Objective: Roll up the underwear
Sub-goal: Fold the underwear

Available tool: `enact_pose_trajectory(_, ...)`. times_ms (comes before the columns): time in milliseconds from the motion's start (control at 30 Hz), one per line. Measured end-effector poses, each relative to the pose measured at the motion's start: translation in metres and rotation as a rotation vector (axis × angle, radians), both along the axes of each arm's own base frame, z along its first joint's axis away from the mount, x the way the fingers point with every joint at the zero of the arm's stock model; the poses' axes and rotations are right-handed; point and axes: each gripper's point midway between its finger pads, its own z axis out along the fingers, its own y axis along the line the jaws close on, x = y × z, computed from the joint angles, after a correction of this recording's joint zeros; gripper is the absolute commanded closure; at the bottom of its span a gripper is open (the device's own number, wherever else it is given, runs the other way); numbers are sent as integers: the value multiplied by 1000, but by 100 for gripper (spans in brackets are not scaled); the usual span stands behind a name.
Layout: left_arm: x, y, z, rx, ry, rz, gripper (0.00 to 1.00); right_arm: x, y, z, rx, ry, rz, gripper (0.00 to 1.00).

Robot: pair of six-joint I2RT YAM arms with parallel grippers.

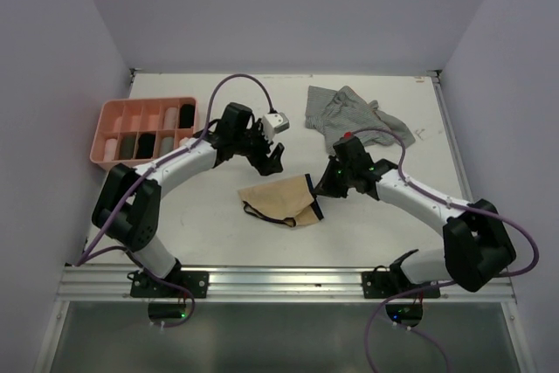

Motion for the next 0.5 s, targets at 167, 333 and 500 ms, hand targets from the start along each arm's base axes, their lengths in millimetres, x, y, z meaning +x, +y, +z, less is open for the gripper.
enact_pose_trajectory(167, -1, 1, -1, 3, -1, 3, 21, -6, -3, 5, 0, 5, 1, 100)
enact_pose_trajectory(333, -4, 4, -4, 10, 9, 6, 20, -30, -15, -21, -31, 77, 7, 100)
enact_pose_trajectory(500, -11, 9, -9, 24, 24, 9, 10, -53, -24, -49, -63, 164, 20, 91)
